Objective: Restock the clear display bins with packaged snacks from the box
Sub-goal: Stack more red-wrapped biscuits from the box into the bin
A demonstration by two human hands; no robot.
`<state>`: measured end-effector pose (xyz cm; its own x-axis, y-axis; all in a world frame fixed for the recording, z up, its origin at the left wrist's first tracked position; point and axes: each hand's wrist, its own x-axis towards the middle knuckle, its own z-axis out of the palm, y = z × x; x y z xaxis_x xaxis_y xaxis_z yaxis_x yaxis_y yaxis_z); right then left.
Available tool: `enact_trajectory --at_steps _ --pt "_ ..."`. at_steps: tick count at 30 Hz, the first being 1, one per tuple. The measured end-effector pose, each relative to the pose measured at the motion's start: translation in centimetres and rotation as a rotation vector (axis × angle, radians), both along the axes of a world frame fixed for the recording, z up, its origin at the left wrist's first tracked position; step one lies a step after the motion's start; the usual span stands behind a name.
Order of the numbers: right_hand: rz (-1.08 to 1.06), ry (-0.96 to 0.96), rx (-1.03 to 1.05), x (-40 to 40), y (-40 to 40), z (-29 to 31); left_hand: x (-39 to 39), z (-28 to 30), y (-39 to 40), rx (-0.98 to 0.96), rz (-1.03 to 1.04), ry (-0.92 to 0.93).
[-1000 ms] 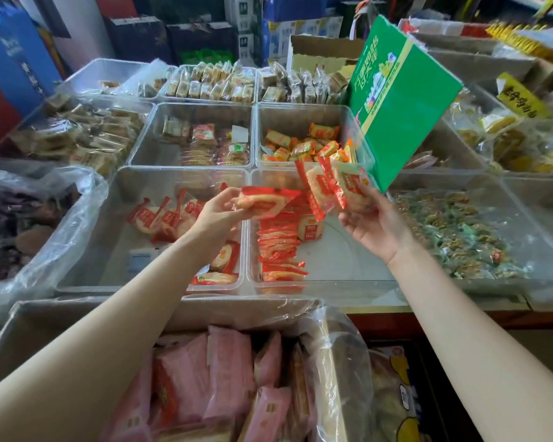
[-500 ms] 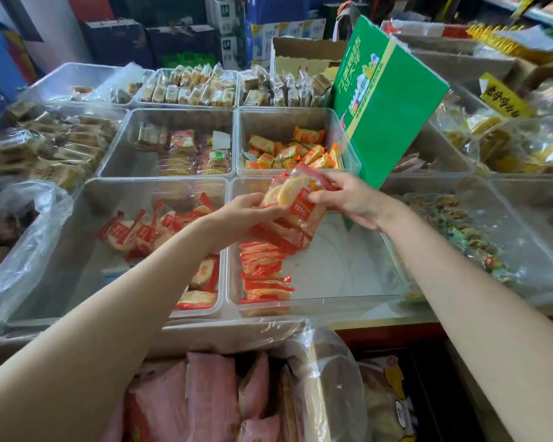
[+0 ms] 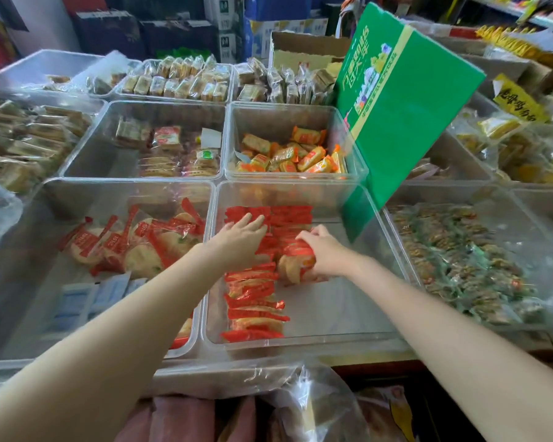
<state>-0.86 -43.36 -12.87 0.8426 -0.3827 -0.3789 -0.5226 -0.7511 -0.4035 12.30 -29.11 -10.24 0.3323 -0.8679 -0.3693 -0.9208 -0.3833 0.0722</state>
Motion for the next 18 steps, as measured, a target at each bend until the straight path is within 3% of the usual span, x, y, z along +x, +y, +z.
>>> enact_trajectory --at_steps 3,9,18 --pt "-0.111 -0.084 -0.062 0.9 0.9 -2.2 -0.3 -1.5 -0.2 0.122 -0.019 -0.02" --pt "-0.184 0.077 -0.01 2.5 2.5 -3.2 -0.8 -1.3 -0.6 0.129 -0.008 -0.139" --pt "-0.17 0.1 0.089 0.8 0.7 -0.2 -1.7 0.6 2.8 -0.297 -0.003 -0.147"
